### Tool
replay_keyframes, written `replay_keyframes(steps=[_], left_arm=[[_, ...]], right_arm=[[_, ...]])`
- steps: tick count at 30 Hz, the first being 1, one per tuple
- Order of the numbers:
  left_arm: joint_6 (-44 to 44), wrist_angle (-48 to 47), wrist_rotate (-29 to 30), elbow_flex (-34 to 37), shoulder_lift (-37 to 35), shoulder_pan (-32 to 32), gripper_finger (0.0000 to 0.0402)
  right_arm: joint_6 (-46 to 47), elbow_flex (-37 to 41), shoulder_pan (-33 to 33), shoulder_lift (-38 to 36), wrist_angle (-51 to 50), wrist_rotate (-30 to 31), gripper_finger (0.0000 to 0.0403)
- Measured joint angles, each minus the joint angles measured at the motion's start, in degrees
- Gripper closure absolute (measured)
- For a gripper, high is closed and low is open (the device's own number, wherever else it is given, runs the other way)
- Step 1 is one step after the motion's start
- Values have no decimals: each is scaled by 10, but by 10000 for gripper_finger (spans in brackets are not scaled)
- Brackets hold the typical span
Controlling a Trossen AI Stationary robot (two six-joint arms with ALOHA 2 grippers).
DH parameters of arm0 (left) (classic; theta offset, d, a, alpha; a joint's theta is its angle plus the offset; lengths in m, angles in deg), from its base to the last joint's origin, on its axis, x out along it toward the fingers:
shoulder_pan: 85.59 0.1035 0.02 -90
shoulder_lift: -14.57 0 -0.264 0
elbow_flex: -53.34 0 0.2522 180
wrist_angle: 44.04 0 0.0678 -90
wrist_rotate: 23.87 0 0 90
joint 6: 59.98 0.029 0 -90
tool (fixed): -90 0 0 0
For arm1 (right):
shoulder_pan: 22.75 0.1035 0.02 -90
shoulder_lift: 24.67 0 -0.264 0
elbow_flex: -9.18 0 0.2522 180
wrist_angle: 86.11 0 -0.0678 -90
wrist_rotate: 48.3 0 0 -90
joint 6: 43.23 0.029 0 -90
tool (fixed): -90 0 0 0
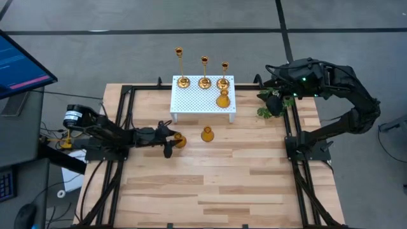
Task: Pick & Place candle stick holders
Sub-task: Put the left yellow glass candle holder on the shelf aligned with the other yellow glass candle holder
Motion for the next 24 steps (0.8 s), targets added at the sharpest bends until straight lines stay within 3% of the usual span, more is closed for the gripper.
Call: replay_keyframes(steps=[6, 13, 24], left_arm=[[-3, 8, -17, 0, 0, 0, 265], [-26, 69, -27, -4, -6, -10, 238], [15, 70, -78, -101, -118, -16, 249]], right_arm=[[5, 0, 0, 0, -2, 0, 133], [-35, 0, 0, -5, 4, 3, 134], [-109, 28, 0, -111, 81, 34, 179]])
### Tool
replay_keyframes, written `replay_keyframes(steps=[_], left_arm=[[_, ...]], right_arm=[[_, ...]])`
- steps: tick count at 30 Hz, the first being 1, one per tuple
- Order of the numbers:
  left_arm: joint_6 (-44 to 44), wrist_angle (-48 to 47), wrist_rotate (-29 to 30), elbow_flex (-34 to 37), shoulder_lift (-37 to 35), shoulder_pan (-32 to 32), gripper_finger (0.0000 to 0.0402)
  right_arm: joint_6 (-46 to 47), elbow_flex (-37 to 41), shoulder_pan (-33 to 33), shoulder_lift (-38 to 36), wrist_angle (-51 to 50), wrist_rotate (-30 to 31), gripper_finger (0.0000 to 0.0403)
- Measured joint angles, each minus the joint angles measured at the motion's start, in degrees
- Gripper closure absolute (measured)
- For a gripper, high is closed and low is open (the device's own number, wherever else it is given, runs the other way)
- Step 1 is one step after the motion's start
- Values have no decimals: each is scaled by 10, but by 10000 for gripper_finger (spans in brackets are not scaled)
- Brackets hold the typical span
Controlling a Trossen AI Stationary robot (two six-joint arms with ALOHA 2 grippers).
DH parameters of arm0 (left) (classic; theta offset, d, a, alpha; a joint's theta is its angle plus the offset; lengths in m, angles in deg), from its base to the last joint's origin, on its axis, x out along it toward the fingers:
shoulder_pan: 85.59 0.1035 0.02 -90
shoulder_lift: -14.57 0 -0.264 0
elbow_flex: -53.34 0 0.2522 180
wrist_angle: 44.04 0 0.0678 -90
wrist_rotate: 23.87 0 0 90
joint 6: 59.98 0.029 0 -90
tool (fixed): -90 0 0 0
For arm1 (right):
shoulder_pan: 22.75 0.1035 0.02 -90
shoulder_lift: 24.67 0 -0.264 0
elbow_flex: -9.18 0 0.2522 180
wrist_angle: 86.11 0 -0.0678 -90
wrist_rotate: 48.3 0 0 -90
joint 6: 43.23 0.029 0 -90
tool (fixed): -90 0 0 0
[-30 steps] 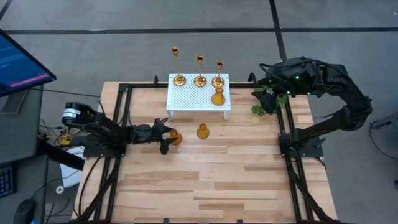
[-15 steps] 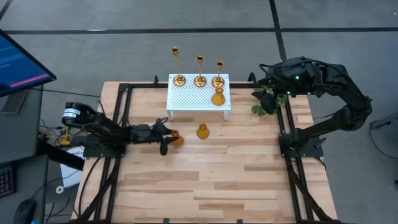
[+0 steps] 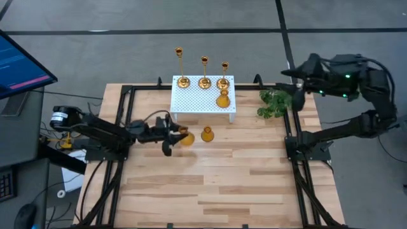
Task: Pick & Place candle stick holders
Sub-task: Put the left yellow glass candle holder on the shelf aligned with the other yellow glass candle holder
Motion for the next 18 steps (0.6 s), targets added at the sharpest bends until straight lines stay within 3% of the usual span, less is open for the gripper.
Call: replay_keyframes(steps=[3, 12, 18], left_arm=[[34, -24, 1, -33, -31, 10, 237], [111, -187, -27, -174, -59, 99, 236], [119, -278, -83, -246, -14, 188, 245]], right_arm=[[-11, 86, 0, -47, 66, 0, 193], [35, 473, -5, -244, 348, 0, 229], [87, 605, -7, -314, 467, -1, 250]])
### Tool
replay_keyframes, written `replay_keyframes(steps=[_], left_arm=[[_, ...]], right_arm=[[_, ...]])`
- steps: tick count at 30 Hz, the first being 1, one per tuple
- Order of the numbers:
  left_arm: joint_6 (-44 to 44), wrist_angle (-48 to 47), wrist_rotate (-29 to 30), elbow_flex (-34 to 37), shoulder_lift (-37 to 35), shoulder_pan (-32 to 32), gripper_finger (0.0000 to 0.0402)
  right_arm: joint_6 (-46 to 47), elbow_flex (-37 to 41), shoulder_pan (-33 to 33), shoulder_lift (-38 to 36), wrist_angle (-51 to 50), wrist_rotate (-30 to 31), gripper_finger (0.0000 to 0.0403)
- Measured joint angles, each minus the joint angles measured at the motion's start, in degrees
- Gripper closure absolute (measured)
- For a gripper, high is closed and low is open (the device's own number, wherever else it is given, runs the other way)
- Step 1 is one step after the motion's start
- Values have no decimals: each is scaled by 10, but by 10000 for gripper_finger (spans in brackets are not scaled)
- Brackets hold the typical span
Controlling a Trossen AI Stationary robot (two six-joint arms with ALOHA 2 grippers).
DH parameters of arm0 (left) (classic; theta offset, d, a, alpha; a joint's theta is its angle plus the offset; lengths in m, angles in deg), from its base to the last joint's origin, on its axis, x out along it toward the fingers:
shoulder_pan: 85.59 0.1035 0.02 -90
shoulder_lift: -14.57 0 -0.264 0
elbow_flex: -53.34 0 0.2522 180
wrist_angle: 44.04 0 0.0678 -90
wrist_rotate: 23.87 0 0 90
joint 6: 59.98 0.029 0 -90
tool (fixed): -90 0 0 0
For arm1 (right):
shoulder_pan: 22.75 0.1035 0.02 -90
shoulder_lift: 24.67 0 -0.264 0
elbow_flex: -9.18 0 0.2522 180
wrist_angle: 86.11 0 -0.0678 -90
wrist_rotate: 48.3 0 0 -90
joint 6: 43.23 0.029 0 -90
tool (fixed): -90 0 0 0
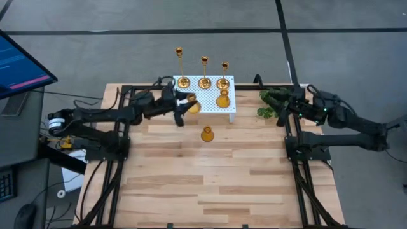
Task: Pick & Place candle stick holders
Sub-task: Put the left yellow glass candle holder on the shelf aligned with the other yellow glass candle holder
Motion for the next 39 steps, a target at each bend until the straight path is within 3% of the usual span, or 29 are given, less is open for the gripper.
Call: replay_keyframes(steps=[5, 11, 18, 29, 39], left_arm=[[-4, 1, -48, -8, 44, 49, 257], [2, 8, -56, -8, 84, 85, 246], [3, 88, -76, -8, 147, 119, 250], [1, 204, -77, -8, 233, 119, 248], [10, 204, -86, -49, 284, 109, 247]], right_arm=[[17, 20, 0, -14, 5, -1, 265], [17, 20, 0, -14, 7, -1, 279], [17, 20, 0, -14, 7, -1, 282], [17, 20, 0, -14, 5, -1, 283], [17, 20, 0, -14, 5, -1, 283]])
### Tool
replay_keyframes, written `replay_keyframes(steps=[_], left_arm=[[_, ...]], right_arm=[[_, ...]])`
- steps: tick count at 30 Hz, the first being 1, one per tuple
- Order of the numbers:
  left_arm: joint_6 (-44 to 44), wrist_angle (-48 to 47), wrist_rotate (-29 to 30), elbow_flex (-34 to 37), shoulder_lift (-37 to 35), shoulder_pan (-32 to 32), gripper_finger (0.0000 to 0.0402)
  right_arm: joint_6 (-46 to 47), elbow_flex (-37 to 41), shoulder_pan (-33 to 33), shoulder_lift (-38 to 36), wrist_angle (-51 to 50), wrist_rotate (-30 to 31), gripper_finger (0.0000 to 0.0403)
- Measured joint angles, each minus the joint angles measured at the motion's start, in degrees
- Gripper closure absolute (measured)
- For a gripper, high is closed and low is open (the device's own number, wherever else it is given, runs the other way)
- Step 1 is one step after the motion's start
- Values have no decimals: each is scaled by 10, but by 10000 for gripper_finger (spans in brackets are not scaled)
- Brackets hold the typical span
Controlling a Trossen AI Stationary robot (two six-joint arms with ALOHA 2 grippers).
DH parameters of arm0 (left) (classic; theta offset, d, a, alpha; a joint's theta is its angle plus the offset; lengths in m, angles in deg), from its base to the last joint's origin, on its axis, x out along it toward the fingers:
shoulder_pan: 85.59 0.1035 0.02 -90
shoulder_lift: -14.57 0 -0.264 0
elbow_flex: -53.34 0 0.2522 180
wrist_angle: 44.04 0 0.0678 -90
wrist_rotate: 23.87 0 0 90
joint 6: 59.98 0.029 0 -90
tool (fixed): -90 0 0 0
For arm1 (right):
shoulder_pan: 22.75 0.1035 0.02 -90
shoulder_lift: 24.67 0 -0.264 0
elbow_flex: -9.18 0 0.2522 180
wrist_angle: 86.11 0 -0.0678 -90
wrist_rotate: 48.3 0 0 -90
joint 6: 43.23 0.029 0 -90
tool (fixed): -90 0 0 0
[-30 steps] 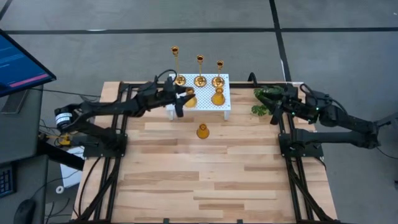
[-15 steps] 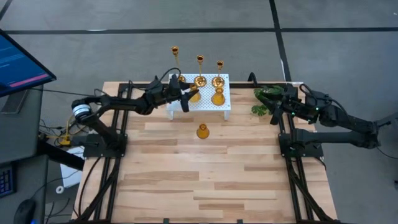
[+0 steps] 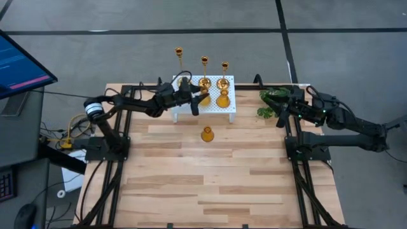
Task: Pick & Place candle stick holders
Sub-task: Put the left yellow glass candle holder on the shelf aligned with the other yellow glass candle holder
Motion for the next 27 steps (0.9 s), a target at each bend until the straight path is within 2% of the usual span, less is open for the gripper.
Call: replay_keyframes(steps=[27], left_arm=[[35, -19, 0, 0, 7, -2, 233]], right_arm=[[-8, 0, 0, 0, -4, 0, 283]])
